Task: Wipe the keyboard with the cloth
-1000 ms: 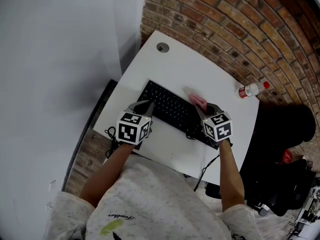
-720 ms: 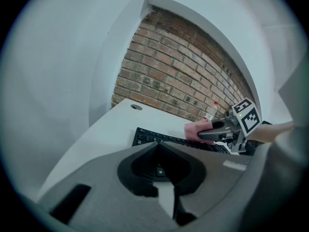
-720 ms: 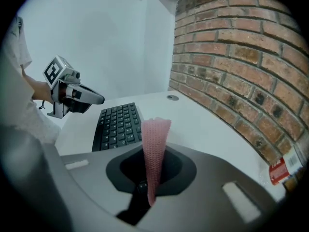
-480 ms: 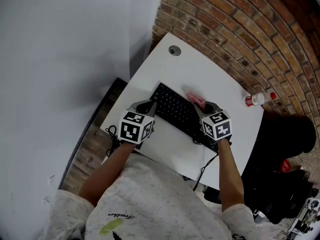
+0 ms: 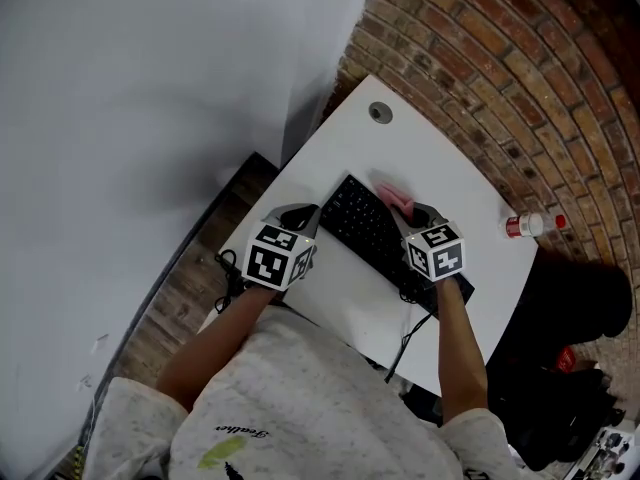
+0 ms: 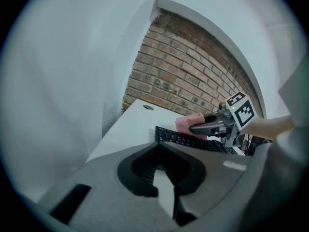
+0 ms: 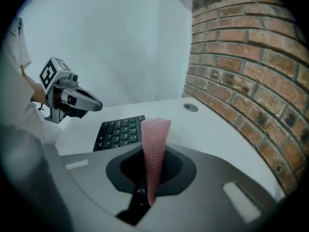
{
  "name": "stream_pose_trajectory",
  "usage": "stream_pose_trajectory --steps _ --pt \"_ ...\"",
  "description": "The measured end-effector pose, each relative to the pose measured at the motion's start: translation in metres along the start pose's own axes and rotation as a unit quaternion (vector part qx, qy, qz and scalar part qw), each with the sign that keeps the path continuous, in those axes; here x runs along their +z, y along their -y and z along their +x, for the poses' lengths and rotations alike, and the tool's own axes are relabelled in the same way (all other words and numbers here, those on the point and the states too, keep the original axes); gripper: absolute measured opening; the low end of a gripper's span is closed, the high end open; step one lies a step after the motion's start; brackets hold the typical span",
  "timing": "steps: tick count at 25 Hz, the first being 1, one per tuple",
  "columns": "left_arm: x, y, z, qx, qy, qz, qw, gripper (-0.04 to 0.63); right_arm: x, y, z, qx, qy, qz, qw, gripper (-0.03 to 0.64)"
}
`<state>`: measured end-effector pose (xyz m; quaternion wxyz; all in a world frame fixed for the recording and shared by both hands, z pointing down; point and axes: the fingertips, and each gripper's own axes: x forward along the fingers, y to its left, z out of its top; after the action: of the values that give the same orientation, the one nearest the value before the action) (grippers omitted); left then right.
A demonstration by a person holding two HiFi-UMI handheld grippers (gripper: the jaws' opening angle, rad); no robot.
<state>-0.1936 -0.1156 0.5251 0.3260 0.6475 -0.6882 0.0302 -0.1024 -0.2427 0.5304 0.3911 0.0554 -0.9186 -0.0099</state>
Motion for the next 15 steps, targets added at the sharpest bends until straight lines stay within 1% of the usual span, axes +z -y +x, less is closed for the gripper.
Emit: stream_pose_trajectory --steps 9,15 --pt "-0.003 -0.024 -0.013 0.016 0.001 -0.008 0.9998 -0.003 0.031 -0.016 0.031 0.021 0.006 -0.024 0.999 0.025" --pt "-0.005 -0.034 -0.021 0.027 0.006 -0.012 0.9995 -0.003 0.049 -0.021 0.047 0.025 0.012 -0.038 0.999 0.025"
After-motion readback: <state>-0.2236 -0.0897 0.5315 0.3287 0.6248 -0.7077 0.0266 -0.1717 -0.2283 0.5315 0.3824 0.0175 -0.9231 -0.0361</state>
